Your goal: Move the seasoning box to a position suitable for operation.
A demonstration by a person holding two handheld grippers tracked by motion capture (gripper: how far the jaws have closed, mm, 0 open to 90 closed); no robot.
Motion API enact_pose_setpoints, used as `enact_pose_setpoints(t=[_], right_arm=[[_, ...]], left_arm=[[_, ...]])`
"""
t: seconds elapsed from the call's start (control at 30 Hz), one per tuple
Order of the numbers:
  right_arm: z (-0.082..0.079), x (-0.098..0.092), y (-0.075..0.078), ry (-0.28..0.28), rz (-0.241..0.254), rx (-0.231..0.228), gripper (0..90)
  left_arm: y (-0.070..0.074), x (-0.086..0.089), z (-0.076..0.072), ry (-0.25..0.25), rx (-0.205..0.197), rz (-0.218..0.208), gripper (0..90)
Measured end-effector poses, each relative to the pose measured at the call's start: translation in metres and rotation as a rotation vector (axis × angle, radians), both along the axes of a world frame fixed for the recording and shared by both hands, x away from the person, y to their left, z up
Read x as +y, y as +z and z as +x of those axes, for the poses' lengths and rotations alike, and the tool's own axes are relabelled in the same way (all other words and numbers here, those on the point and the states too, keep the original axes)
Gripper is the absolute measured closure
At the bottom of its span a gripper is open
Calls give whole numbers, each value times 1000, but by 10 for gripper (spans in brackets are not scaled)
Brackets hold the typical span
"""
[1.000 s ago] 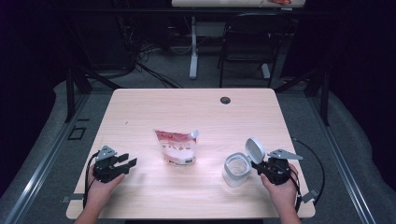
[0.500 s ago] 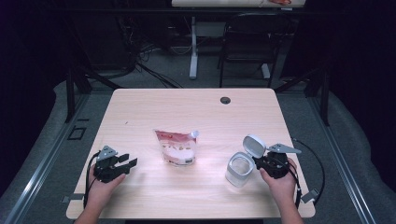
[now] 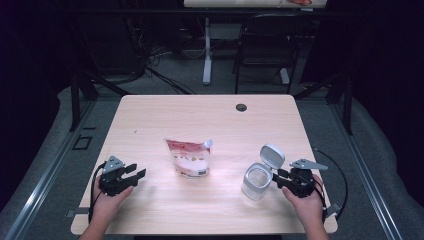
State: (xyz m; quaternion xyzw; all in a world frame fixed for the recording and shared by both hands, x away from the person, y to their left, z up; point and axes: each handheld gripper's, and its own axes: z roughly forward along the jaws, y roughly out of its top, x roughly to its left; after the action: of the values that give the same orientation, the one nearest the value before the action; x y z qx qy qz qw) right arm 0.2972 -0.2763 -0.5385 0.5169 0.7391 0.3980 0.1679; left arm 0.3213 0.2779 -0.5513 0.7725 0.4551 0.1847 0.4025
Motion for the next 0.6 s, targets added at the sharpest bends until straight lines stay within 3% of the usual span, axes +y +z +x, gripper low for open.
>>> enact_pose_setpoints(t=[0.1,0.27,0.33,0.4,0.47,0.6], right_arm=[[-7,-2,3,-5,-9,1,587],[-17,-8,11,-20,-10,2,600],[-21,-11,15,-19,-30,-8,602],[-25,-13,21,-13,-54,-21,609],[-28,-13,26,1,-40,-31,619],[-34,-12,40,15,-53,-51,656]], left_arm=[[0,2,0,5,-17,-2,520],[4,5,-1,-21,14,-21,510],[6,5,-1,-36,17,-54,527],[10,4,-1,-54,17,-60,536],[16,2,-2,-64,17,-65,538],[28,-2,-3,-110,31,-82,620]])
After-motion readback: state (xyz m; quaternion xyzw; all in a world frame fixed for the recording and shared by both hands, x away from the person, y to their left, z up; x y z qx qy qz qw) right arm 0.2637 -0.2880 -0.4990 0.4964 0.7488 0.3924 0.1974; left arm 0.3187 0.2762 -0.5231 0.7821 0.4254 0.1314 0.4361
